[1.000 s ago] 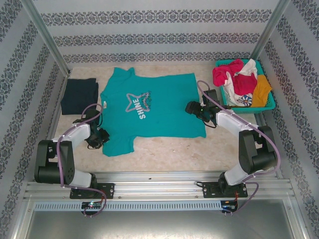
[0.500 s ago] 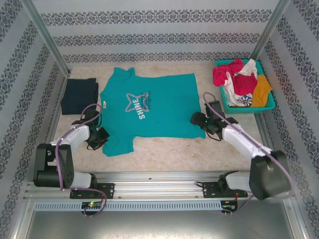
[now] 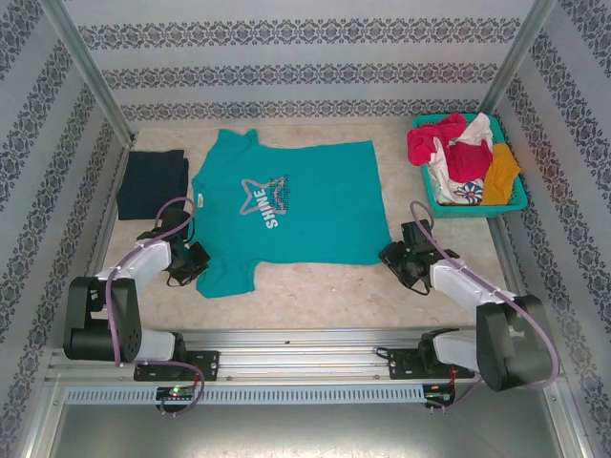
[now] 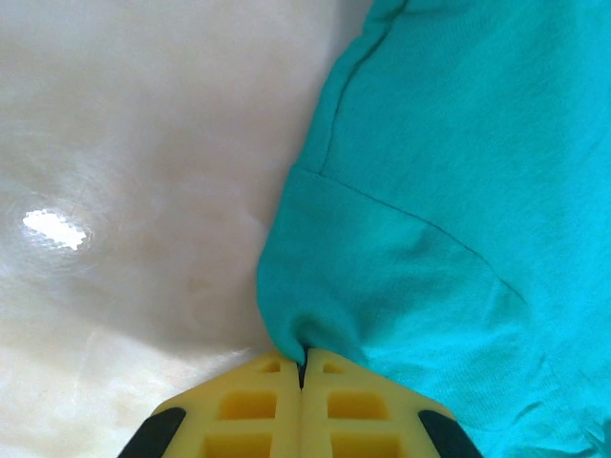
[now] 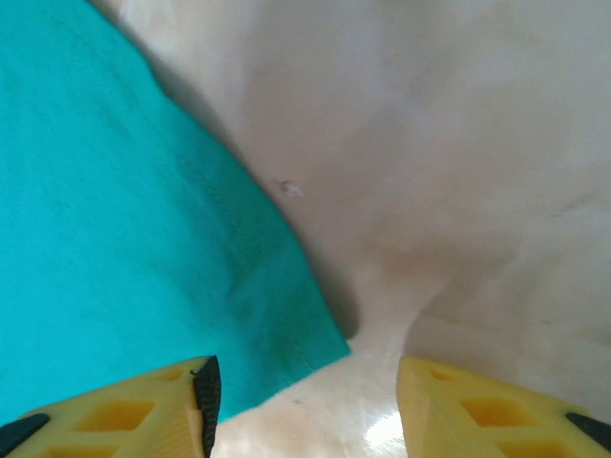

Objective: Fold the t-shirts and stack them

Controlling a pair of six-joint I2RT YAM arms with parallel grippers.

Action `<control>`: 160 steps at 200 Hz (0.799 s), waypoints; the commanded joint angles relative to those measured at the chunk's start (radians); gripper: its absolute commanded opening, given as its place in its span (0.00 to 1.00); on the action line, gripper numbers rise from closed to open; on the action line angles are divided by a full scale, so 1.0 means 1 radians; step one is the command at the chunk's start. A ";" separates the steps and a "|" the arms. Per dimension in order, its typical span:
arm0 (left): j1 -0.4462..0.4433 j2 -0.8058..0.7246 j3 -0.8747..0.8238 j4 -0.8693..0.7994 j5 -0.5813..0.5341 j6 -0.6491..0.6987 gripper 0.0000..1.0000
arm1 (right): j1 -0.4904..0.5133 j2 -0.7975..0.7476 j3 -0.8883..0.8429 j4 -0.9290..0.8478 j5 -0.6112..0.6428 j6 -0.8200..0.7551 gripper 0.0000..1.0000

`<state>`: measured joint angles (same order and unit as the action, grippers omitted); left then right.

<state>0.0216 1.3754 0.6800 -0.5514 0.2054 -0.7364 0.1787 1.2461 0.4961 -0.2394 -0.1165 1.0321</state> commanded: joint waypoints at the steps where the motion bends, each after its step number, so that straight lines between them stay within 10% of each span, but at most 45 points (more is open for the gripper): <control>1: 0.002 -0.006 0.003 0.016 -0.015 0.017 0.00 | -0.004 0.025 0.008 0.060 -0.015 0.027 0.46; 98: 0.002 -0.011 -0.008 0.033 -0.004 0.009 0.00 | -0.011 0.079 0.016 0.066 0.021 -0.018 0.00; 160: 0.004 -0.160 0.026 -0.146 -0.050 0.016 0.00 | 0.002 -0.217 -0.012 -0.242 0.124 -0.054 0.00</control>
<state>0.0219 1.2903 0.6792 -0.5705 0.1913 -0.7364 0.1791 1.1599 0.5007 -0.2874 -0.0711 1.0088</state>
